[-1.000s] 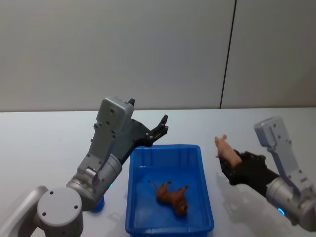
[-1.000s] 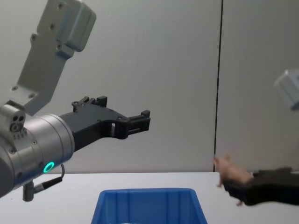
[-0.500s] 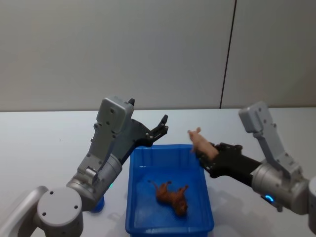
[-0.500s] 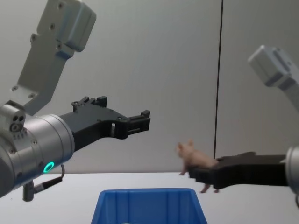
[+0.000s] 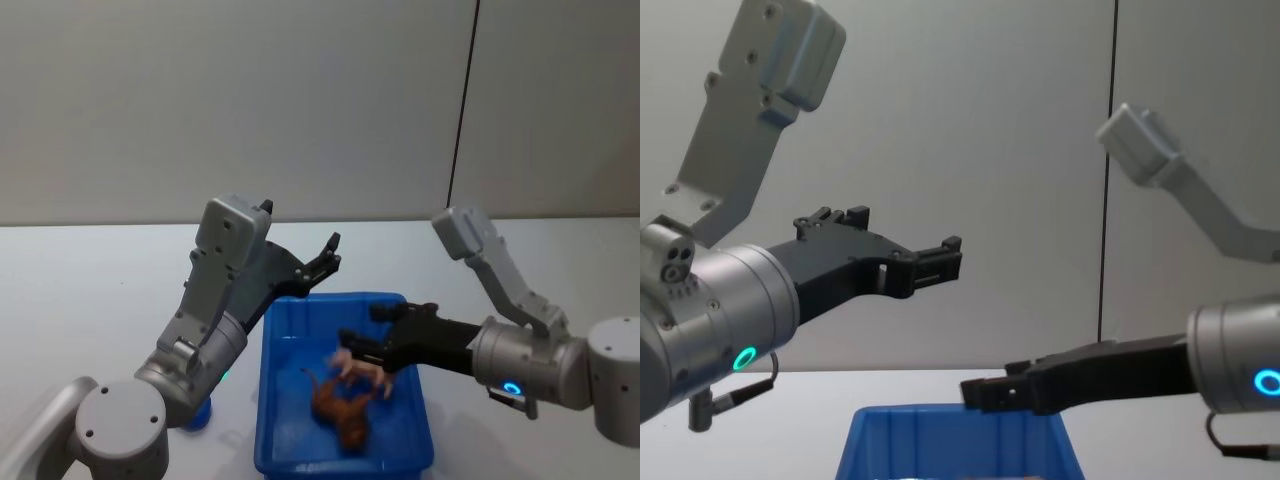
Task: Pick up the two dolls from the table and place them into the box.
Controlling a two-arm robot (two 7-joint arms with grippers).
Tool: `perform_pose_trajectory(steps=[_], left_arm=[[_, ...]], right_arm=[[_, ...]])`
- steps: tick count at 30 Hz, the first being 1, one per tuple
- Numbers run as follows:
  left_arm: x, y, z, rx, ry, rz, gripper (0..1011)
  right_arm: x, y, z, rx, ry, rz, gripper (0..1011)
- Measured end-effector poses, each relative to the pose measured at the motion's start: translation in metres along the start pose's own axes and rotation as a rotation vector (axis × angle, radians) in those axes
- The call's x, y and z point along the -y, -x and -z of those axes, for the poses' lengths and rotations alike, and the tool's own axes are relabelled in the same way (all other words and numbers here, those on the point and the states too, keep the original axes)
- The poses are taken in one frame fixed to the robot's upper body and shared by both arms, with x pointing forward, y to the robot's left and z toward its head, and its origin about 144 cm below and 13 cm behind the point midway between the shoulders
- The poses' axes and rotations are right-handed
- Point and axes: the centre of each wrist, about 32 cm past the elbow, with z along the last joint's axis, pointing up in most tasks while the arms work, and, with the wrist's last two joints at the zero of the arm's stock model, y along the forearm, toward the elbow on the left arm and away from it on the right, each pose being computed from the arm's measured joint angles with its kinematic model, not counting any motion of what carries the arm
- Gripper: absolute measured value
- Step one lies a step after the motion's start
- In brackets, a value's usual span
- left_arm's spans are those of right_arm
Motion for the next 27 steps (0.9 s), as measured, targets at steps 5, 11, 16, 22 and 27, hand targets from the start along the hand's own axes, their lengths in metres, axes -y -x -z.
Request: perform_pose_trajectory(steps=[5, 11, 16, 22, 27], left_arm=[[0.000, 0.000, 0.000, 0.000, 0.000, 0.000, 1000], [0.000, 0.000, 0.000, 0.000, 0.000, 0.000, 1000], [0.000, 0.000, 0.000, 0.000, 0.000, 0.000, 1000], [0.000, 0.000, 0.000, 0.000, 0.000, 0.000, 1000], [0.000, 0.000, 0.000, 0.000, 0.000, 0.000, 1000]], right_arm=[[-0.004, -0.001, -0.003, -0.009, 0.014, -0.035, 745], [-0.005, -0.003, -0.005, -0.010, 0.016, -0.041, 921], [0.001, -0.006, -0.006, -0.005, -0.002, -0.008, 1001], [0.011, -0.010, -0.005, -0.003, -0.029, 0.044, 1001], [0.024, -0.014, -0.002, -0.008, -0.059, 0.108, 1001]])
